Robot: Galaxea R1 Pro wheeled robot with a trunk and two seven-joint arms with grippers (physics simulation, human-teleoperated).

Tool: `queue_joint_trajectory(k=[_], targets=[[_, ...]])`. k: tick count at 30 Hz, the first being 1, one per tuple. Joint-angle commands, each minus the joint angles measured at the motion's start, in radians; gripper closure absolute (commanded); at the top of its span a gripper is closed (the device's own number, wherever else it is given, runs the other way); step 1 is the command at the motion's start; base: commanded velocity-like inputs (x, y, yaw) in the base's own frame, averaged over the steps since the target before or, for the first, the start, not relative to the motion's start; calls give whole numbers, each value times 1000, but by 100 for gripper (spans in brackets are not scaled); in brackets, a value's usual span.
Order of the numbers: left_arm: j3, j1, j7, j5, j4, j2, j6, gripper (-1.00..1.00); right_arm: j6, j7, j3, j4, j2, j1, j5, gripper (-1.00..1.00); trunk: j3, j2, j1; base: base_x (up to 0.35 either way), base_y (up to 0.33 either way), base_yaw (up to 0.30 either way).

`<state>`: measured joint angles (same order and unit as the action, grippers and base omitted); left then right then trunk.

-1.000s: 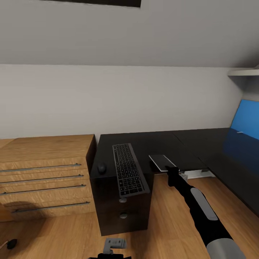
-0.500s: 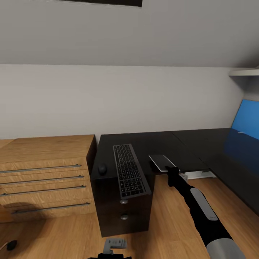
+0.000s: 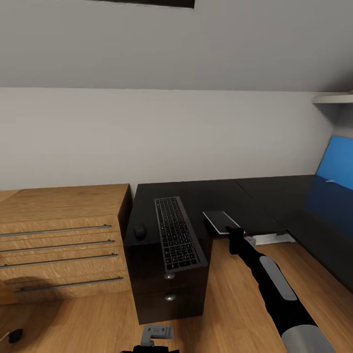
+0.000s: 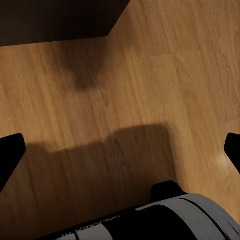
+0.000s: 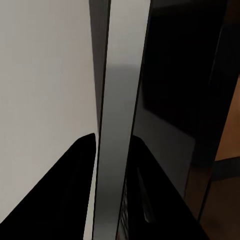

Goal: In the bedroom, organize the workspace by keeping the computer under the desk, ensuring the monitor is on the desk, placing the keyboard on the desk next to the monitor, placing the mouse on the desk next to the keyboard, moving the folder from the swivel chair onto the desk next to the mouse, stacking the notebook on top of the folder with the pen on top of the notebook, and positioning the swivel chair next to the desk.

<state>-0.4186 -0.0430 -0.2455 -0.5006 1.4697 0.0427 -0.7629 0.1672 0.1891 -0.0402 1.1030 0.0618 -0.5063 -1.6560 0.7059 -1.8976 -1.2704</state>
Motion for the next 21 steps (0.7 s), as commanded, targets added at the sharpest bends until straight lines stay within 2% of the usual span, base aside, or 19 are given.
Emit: queue_joint_trajectory(k=[1, 4, 5, 21], targets=[[0, 0, -9, -11, 1, 0, -3, -100, 0, 5, -1, 1, 1, 0, -7, 100, 1, 0, 0, 1, 1, 0], [0, 0, -9, -11, 1, 0, -3, -100, 0, 6, -1, 1, 1, 0, -7, 100, 1, 0, 0, 0, 0, 0], [0, 0, -9, -12, 1, 0, -3, -100, 0, 7, -1, 1, 1, -1, -7, -100, 1, 0, 0, 0, 0, 0], [-2, 0, -9, -9, 1, 0, -3, -100, 1, 6, -1, 1, 3, 0, -5, -100, 1, 0, 0, 0, 0, 0]])
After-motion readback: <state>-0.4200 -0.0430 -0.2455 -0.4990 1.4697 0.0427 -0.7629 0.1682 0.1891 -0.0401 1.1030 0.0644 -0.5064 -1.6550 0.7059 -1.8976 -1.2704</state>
